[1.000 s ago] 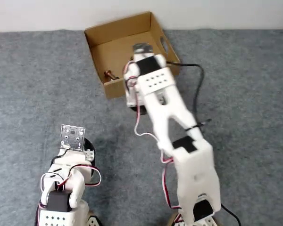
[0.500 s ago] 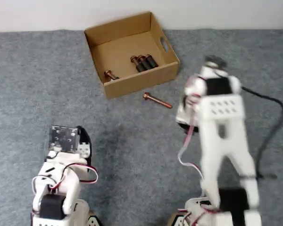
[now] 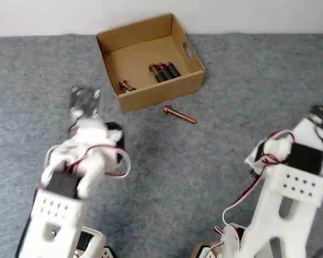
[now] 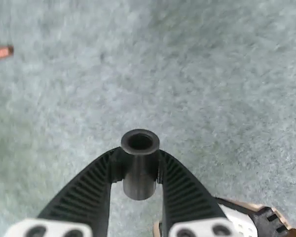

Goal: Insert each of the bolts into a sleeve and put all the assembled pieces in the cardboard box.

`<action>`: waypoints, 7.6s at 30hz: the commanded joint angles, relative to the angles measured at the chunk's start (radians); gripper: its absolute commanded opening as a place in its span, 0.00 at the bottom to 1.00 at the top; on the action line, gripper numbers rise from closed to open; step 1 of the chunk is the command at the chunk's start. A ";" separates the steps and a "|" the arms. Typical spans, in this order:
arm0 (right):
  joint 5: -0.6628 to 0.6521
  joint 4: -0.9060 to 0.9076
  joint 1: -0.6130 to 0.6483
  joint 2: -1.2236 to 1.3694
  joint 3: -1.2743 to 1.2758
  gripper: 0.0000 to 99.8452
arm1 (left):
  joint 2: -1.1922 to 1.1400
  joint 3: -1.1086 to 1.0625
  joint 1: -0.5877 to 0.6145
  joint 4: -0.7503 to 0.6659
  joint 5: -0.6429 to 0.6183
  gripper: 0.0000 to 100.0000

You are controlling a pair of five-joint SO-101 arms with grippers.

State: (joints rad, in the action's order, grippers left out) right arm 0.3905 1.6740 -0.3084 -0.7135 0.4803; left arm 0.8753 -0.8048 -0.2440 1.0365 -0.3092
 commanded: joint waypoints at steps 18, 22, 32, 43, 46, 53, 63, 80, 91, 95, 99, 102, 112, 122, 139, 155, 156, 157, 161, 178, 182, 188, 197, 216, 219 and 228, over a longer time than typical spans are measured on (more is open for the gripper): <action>-0.061 -0.245 -0.077 -0.417 0.482 0.01 | -0.902 0.756 -0.126 0.008 -0.222 0.00; -0.063 -0.278 -0.077 -0.449 0.516 0.01 | -1.054 0.895 -0.127 0.009 -0.222 0.00; -0.080 -0.280 -0.022 -0.458 0.528 0.01 | -1.439 1.326 -0.203 0.167 -0.181 0.08; -0.083 -0.302 0.016 -0.460 0.549 0.01 | -1.841 1.825 -0.209 0.222 -0.029 0.09; -0.083 -0.302 0.016 -0.460 0.549 0.01 | -1.935 1.951 -0.209 0.298 -0.025 0.09; -0.083 -0.302 0.016 -0.460 0.549 0.01 | -2.104 2.147 -0.187 0.440 0.031 0.09; -0.083 -0.302 0.016 -0.460 0.549 0.01 | -2.134 2.181 -0.157 0.672 0.098 0.09; -0.083 -0.302 0.016 -0.460 0.549 0.01 | -1.987 2.242 -0.175 0.451 0.103 0.01; -0.083 -0.300 0.016 -0.460 0.549 0.01 | -2.160 2.239 -0.173 0.419 0.092 0.01; -0.083 -0.300 0.016 -0.460 0.549 0.01 | -2.185 2.239 -0.173 0.446 0.098 0.01; -0.083 -0.300 0.016 -0.460 0.549 0.01 | -2.185 2.238 -0.181 0.574 0.129 0.01; -0.083 -0.300 0.016 -0.460 0.549 0.01 | -2.185 2.238 -0.189 0.721 0.196 0.01; -0.083 -0.300 0.016 -0.460 0.549 0.01 | -2.116 2.236 -0.196 0.721 0.210 0.01; -0.083 -0.302 0.016 -0.460 0.549 0.01 | -1.982 2.218 -0.253 0.721 0.381 0.04; -0.083 -0.302 0.018 -0.460 0.549 0.01 | -1.608 1.544 -0.256 0.713 0.624 0.13; -0.083 -0.295 0.016 -0.460 0.549 0.01 | -1.804 1.546 -0.262 0.647 0.624 0.13; -0.083 -0.295 0.016 -0.460 0.549 0.01 | -1.811 1.546 -0.264 0.646 0.624 0.13; -0.083 -0.295 0.016 -0.460 0.549 0.01 | -1.818 1.546 -0.264 0.644 0.623 0.13; -0.083 -0.295 0.016 -0.460 0.549 0.01 | -1.850 1.546 -0.259 0.651 0.621 0.09; -0.083 -0.295 0.016 -0.460 0.549 0.01 | -1.606 1.488 -0.292 0.721 0.341 0.00; -0.083 -0.295 0.018 -0.460 0.549 0.01 | -1.427 1.326 -0.296 0.713 0.273 0.00; -0.083 -0.295 0.018 -0.460 0.549 0.01 | -1.252 1.254 -0.284 0.701 -0.063 0.00; -0.083 -0.295 0.018 -0.460 0.549 0.01 | -1.246 1.158 -0.137 0.707 -0.603 0.00; -0.083 -0.295 0.018 -0.460 0.551 0.01 | -1.260 1.058 -0.015 0.715 -1.390 0.00; -0.083 -0.295 0.018 -0.460 0.552 0.01 | -1.260 1.056 -0.015 0.715 -1.390 0.01; -0.083 -0.294 0.012 -0.460 0.551 0.01 | -1.381 1.056 -0.031 0.718 -1.390 0.14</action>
State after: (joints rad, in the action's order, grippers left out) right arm 0.3214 1.3917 -0.2977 -1.1584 1.0403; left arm -0.4933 0.2478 -0.2624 1.7285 -1.6886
